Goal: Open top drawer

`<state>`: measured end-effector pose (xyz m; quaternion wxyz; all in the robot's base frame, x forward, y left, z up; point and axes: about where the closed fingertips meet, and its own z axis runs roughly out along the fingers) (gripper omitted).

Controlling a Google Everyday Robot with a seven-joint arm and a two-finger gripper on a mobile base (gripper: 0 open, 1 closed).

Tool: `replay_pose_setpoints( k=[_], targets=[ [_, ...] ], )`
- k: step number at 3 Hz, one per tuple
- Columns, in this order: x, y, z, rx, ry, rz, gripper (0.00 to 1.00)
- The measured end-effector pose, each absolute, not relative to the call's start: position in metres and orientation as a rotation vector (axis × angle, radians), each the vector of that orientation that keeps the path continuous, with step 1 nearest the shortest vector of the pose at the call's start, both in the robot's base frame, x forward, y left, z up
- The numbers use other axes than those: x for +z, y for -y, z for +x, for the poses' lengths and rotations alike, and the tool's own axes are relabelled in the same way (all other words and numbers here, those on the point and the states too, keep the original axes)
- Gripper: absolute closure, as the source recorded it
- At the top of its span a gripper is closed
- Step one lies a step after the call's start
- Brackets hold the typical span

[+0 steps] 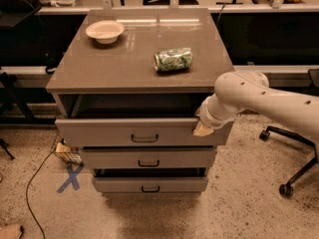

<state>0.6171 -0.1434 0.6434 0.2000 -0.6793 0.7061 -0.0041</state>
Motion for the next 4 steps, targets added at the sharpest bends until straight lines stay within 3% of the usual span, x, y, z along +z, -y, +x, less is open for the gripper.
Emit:
replay_pose_setpoints(
  k=[4],
  targets=[
    [0.644, 0.15, 0.599, 0.022, -1.994, -1.874, 1.0]
  ],
)
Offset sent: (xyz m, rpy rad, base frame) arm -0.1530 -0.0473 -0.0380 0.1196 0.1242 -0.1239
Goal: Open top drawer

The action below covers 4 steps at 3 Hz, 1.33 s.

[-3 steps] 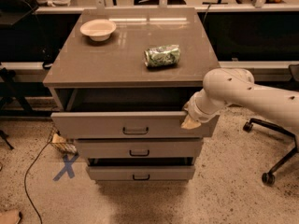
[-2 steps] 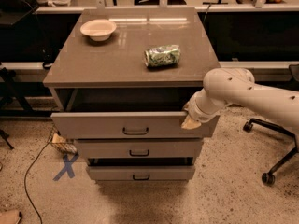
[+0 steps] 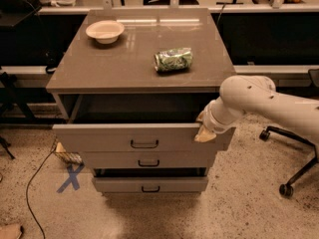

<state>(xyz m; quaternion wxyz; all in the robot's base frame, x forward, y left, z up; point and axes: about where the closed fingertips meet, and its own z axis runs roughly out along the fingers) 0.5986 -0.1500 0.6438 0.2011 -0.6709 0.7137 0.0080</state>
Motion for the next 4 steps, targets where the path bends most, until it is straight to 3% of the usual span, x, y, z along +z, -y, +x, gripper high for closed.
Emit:
replay_pose_setpoints(
  k=[3, 4],
  targets=[
    [0.6397, 0.1545, 0.5823, 0.037, -2.024, -1.844, 1.0],
    [0.6401, 0.1544, 0.5822, 0.038, -2.024, -1.844, 0.83]
  ],
)
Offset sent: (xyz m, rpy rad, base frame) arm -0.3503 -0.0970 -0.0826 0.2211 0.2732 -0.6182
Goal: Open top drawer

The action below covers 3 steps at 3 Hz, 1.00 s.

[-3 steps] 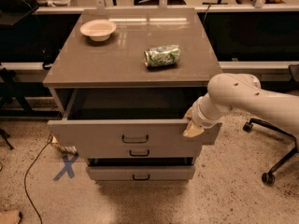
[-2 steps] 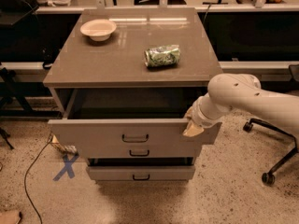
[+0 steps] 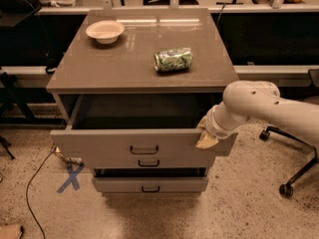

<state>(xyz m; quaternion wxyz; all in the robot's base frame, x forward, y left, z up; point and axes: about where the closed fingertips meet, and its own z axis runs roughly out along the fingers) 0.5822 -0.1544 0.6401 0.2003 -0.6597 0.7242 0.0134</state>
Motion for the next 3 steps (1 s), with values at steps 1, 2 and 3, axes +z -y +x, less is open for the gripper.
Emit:
replay_pose_setpoints(
  k=[1, 2, 3],
  targets=[
    [0.6393, 0.1538, 0.5818, 0.039, -2.024, -1.846, 0.6],
    [0.6394, 0.1538, 0.5818, 0.039, -2.024, -1.846, 0.37],
    [0.6394, 0.1537, 0.5818, 0.04, -2.024, -1.846, 0.14]
  ],
)
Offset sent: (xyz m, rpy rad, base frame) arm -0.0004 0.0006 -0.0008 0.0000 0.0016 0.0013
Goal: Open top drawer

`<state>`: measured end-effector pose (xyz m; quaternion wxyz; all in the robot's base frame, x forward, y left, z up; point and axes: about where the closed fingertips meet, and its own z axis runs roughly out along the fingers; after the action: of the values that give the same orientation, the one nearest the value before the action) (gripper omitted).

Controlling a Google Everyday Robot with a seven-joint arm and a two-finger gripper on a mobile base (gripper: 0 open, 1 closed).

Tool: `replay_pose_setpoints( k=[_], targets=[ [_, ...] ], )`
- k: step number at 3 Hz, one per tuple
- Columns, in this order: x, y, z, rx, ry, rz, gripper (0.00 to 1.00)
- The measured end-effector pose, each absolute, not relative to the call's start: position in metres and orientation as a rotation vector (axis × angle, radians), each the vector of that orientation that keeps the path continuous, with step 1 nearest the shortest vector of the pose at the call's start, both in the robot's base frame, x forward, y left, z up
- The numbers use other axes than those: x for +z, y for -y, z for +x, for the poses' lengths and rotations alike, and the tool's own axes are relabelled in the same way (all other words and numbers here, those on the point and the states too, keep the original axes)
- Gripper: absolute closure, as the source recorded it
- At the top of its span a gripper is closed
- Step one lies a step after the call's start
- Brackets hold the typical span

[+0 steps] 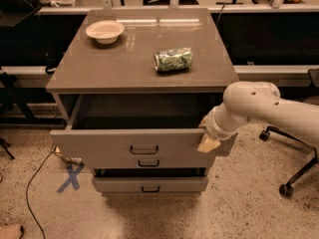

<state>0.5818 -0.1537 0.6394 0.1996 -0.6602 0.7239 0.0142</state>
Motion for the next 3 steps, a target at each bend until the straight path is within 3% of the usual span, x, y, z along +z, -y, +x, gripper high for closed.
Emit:
replay_pose_setpoints(
  k=[1, 3],
  targets=[
    [0.638, 0.152, 0.581, 0.042, -2.024, -1.85, 0.0],
    [0.634, 0.135, 0.554, 0.074, -2.016, -1.977, 0.0]
  ],
)
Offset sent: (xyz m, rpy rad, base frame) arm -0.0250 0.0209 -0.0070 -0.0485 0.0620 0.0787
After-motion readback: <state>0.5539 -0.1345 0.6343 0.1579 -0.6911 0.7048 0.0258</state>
